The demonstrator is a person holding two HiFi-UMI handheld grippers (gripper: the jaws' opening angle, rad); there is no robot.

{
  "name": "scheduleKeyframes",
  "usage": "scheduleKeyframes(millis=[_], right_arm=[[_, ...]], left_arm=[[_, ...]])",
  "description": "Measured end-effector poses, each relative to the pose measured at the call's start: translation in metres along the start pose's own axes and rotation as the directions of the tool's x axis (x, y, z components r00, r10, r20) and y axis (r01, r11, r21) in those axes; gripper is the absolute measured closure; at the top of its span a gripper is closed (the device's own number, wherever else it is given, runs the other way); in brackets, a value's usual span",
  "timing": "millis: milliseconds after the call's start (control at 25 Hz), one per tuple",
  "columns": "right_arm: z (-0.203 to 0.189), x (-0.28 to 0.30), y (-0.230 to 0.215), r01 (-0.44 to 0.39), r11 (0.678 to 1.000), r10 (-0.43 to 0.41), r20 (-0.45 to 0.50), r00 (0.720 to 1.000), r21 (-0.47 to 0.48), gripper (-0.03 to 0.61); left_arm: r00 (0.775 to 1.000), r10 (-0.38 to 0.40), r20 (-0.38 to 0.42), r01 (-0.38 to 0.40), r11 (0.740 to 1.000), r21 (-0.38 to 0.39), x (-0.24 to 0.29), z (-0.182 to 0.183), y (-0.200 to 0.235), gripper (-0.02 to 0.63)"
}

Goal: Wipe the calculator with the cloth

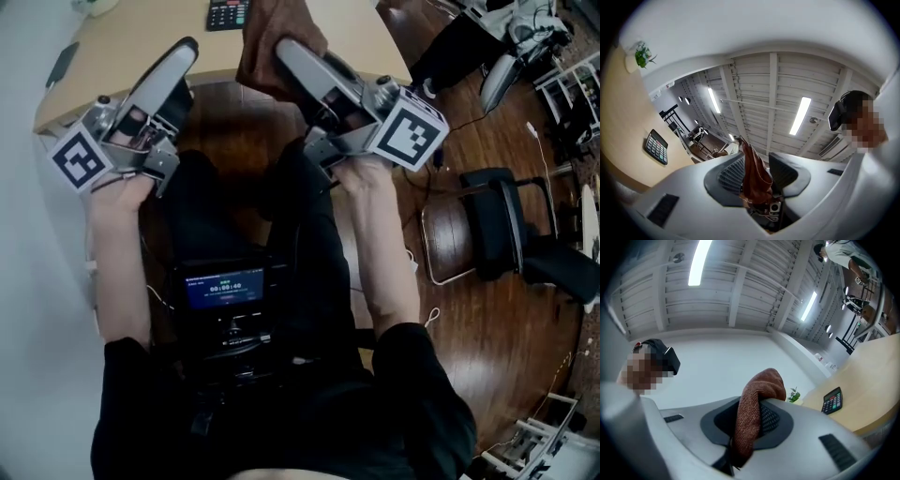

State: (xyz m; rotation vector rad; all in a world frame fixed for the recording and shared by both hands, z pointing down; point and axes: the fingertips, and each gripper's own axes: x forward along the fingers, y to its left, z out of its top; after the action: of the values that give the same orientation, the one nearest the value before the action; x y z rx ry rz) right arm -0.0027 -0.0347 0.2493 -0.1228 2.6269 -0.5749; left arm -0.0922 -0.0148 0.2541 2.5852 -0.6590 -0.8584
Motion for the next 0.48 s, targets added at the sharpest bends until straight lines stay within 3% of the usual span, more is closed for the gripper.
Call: scheduleKeyframes(millis=[160, 360, 480], right_arm=[[0.003, 0.013, -0.005, -0.012, 1.000, 0.012, 0.020, 1.000, 0.009, 0.525], [-0.003, 0.006, -0.016, 0.026, 1.000, -0.027, 0.078, 0.997, 0.017, 0.525], [0.009, 0.008, -0.019, 0.028, 0.999, -0.025, 0.140, 0.990, -0.019, 0.525]], left_arm=[[1.000, 0.004, 0.024, -0.004, 1.000, -0.005, 0.000, 0.007, 0.008, 0.456], [0.999, 0.036, 0.022, -0.034, 0.996, -0.078, -0.012, -0.009, 0.020, 0.456], [0.998, 0.067, 0.014, -0.067, 0.998, -0.014, -0.016, 0.000, 0.027, 0.456]])
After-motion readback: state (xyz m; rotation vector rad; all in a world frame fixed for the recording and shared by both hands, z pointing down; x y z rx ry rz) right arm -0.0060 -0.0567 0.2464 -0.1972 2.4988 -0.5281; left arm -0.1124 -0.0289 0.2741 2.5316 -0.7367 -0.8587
